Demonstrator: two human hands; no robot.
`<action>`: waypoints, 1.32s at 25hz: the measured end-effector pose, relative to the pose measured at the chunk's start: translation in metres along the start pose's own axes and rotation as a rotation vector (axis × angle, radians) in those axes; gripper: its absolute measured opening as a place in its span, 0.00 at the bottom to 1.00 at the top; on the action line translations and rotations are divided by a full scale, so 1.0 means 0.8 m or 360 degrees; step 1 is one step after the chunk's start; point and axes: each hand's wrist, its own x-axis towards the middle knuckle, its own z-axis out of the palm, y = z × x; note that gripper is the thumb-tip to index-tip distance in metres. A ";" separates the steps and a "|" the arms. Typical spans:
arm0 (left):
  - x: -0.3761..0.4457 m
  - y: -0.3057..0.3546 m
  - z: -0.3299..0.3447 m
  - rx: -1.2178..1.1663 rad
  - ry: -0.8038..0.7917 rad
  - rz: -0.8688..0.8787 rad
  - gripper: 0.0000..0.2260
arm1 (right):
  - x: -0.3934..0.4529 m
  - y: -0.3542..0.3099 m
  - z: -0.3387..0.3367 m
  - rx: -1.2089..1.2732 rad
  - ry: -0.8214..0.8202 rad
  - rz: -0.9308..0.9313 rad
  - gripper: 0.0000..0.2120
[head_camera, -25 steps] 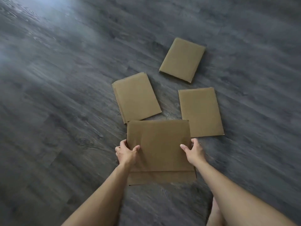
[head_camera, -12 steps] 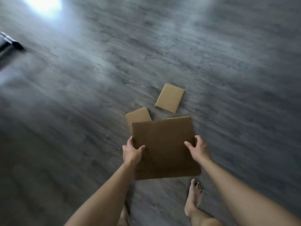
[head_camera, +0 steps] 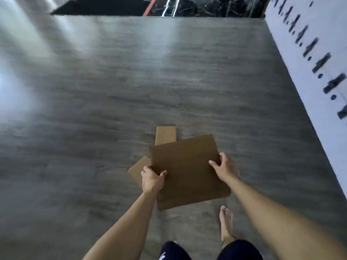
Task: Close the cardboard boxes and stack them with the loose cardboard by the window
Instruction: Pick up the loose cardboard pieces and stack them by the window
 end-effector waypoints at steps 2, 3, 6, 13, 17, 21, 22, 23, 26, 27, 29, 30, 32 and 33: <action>-0.011 0.011 -0.008 0.0081 -0.0100 0.0167 0.32 | -0.046 0.012 -0.017 0.0045 0.0172 0.0125 0.26; -0.017 0.018 -0.008 0.0115 -0.0161 0.0246 0.31 | -0.066 0.021 -0.025 0.0055 0.0236 0.0182 0.26; -0.056 0.060 0.010 0.0285 -0.0406 0.0573 0.31 | -0.143 0.069 -0.071 0.0193 0.0451 0.0436 0.27; -0.282 0.141 0.150 0.0684 -0.1027 0.1388 0.34 | -0.404 0.238 -0.163 0.0456 0.1149 0.1124 0.31; -0.491 0.074 0.228 0.0952 -0.1424 0.1834 0.36 | -0.638 0.337 -0.133 0.0632 0.1559 0.1591 0.29; -0.684 -0.071 0.256 0.1165 -0.1750 0.2149 0.31 | -0.877 0.381 -0.057 0.0804 0.1810 0.2004 0.26; -0.731 -0.116 0.257 0.1212 -0.1835 0.2204 0.30 | -0.939 0.389 -0.037 0.0827 0.1862 0.2103 0.26; -0.777 -0.161 0.255 0.1253 -0.1924 0.2247 0.30 | -1.000 0.397 -0.018 0.0850 0.1911 0.2202 0.27; -0.901 -0.292 0.245 0.1384 -0.2243 0.2250 0.32 | -1.160 0.409 0.033 0.0893 0.2025 0.2482 0.27; -0.934 -0.325 0.242 0.1412 -0.2316 0.2241 0.32 | -1.200 0.410 0.045 0.0902 0.2051 0.2554 0.27; -0.996 -0.382 0.237 0.1479 -0.2387 0.2314 0.32 | -1.270 0.409 0.068 0.0928 0.2122 0.2705 0.27; -1.024 -0.409 0.236 0.1528 -0.2416 0.2384 0.31 | -1.300 0.407 0.081 0.0957 0.2153 0.2788 0.27; -1.080 -0.457 0.236 0.1640 -0.2482 0.2558 0.30 | -1.351 0.409 0.110 0.1042 0.2231 0.2946 0.26; -1.108 -0.480 0.238 0.1700 -0.2497 0.2654 0.29 | -1.374 0.412 0.124 0.1094 0.2271 0.3021 0.26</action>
